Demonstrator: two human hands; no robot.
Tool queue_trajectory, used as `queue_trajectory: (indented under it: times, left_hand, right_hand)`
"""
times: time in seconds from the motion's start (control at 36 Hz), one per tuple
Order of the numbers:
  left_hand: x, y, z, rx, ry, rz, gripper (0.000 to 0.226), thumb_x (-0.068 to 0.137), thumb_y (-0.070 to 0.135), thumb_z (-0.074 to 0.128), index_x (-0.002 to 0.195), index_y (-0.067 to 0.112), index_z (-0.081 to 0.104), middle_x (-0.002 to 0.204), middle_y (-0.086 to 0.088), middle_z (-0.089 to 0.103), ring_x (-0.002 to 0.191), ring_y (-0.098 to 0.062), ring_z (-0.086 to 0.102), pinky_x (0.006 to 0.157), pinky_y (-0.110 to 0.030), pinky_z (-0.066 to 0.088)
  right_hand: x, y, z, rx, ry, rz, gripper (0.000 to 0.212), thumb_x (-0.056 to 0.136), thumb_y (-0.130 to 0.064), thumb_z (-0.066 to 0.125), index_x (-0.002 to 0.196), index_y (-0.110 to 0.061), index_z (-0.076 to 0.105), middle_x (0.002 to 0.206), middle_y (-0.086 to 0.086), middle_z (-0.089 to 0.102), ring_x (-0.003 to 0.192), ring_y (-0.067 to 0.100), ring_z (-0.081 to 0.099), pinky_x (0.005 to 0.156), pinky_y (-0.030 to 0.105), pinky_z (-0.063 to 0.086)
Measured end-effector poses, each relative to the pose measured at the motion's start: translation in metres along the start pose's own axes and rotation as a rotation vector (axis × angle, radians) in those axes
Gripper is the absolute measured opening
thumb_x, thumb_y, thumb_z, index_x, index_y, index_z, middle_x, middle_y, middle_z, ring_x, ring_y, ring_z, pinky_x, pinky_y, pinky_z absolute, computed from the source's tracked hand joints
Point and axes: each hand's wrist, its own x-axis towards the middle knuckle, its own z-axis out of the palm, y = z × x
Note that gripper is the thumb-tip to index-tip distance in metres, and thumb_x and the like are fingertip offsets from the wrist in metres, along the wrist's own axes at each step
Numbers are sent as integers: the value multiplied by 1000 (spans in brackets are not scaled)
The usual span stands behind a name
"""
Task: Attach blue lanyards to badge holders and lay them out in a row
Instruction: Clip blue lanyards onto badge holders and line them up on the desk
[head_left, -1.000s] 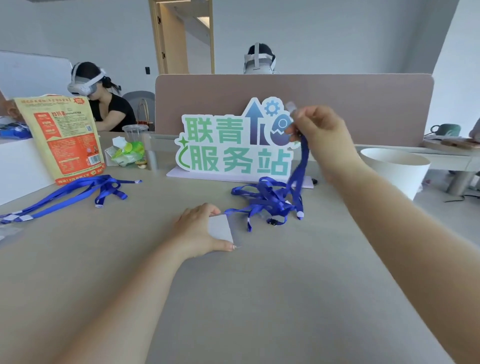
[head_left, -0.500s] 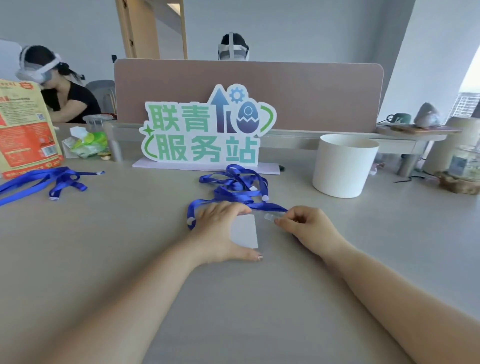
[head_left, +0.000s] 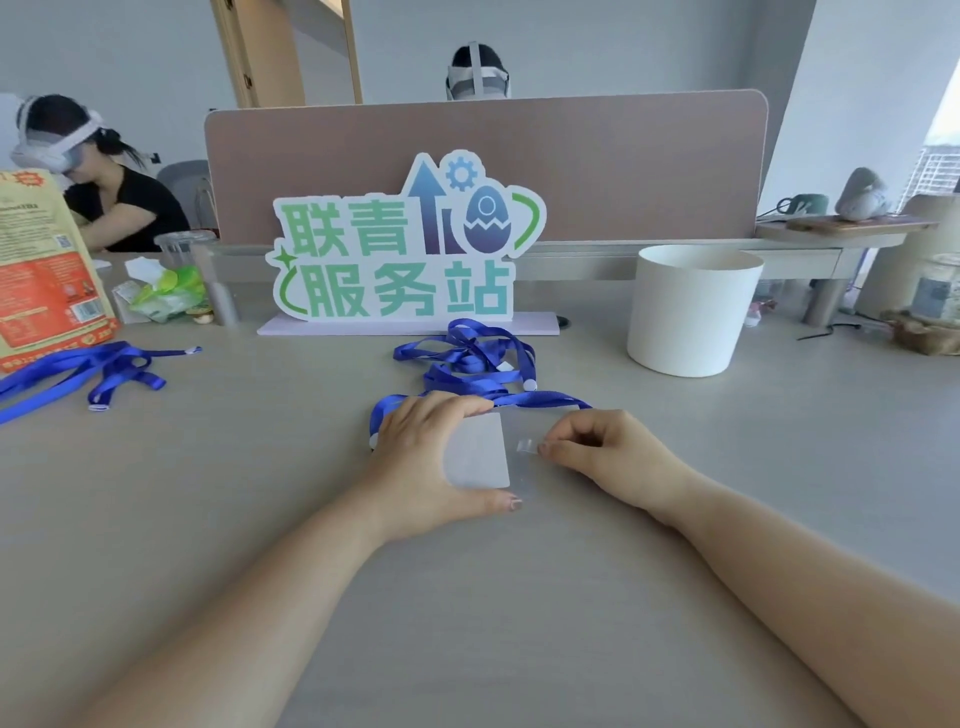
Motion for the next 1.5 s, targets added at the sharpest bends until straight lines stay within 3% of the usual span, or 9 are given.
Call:
queue_trajectory:
  times: [0.22,0.42,0.58,0.89,1.0,1.11,1.19,1.28,1.5]
  left_hand:
    - [-3,-3,-1,-35,6,1,93,43,79,63,126,42,46,123,23,46,118,-5,38,99,-21,25]
    - [-4,-3,-3,-32,-34,11,95,45,81,60,130,44,44,128,26,41,124,0,33,104,-19,22]
    - [-4,-7,-3,-8,-93,-28,107,42,90,53,138,44,37,136,22,38,132,-4,29,112,-30,22]
    - [-3,-11,1,76,-101,-29,102,48,87,49,140,44,34,137,19,38,131,-11,30,112,-36,23]
    - [-3,-5,1,129,-74,-10,104,46,85,46,140,41,36,137,18,38,129,-10,30,108,-26,20]
    - [-2,0,4,183,-55,18,104,46,86,43,139,39,37,136,17,39,128,-11,31,104,-23,17]
    - [-2,1,4,193,-51,27,104,46,85,42,140,39,37,137,17,38,127,-10,30,103,-22,15]
    - [-2,1,4,197,-55,30,105,46,85,42,140,39,36,137,18,38,127,-10,30,104,-23,16]
    - [-1,-6,1,187,-20,32,103,48,84,46,140,40,36,138,18,40,128,-11,33,104,-22,18]
  right_hand:
    - [0,-8,-1,33,-103,-6,24,89,-19,60,66,-23,64,63,-13,57,62,5,48,61,15,38]
    - [-1,-12,1,63,-210,-43,13,89,-22,62,82,-14,69,72,-7,60,73,7,51,75,24,38]
    - [1,-7,-1,54,-231,-80,14,93,-14,57,93,-7,68,72,-11,62,70,0,54,71,11,40]
    - [1,-7,0,65,-215,-49,16,94,-20,55,91,-13,69,77,-7,63,78,7,54,85,25,40]
    - [-1,-11,5,37,-168,-26,36,84,-42,64,87,-7,67,69,-4,52,66,8,44,64,20,36]
    - [-1,-14,10,12,-76,-26,42,76,-43,73,76,-2,62,54,-10,40,49,5,33,46,12,28]
    - [0,-14,16,6,-12,-44,48,74,-41,76,74,4,59,62,1,41,54,10,33,46,14,27]
    - [0,-13,17,-13,6,-41,34,78,-36,74,69,-6,59,58,-5,42,49,5,34,45,12,29]
    - [-1,-8,10,4,-57,-38,15,87,-24,66,87,-8,69,73,0,57,62,7,46,54,13,38]
